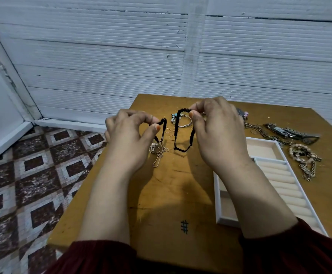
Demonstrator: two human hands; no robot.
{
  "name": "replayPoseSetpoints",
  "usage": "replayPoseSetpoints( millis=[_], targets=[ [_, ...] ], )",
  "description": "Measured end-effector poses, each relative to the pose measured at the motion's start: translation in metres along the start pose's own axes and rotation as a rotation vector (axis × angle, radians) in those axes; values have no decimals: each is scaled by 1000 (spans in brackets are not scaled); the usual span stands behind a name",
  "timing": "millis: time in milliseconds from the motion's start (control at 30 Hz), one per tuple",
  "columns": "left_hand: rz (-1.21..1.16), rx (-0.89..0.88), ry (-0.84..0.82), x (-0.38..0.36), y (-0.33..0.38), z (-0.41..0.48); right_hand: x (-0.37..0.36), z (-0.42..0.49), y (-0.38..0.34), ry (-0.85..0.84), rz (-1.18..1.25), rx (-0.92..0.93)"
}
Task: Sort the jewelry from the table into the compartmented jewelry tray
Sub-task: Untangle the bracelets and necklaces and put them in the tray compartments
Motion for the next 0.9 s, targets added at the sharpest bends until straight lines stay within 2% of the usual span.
replayPoseSetpoints(
  millis=[567, 900],
  targets=[
    [-289, -99, 111, 6, 26, 1, 17, -3, 12, 72, 4, -20],
    [-304, -89, 98, 0, 22, 2, -13, -16, 21, -242, -134, -68]
  ],
)
Point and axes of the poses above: each hand's wrist, its own z-axis towards the middle knuckle, its own x-axis out of the back of the hand, y = z × x, the point moved 6 cm from there along z, towards the middle knuckle, and after that the axes turned 5 degrees about x, right-handed, at the moved point
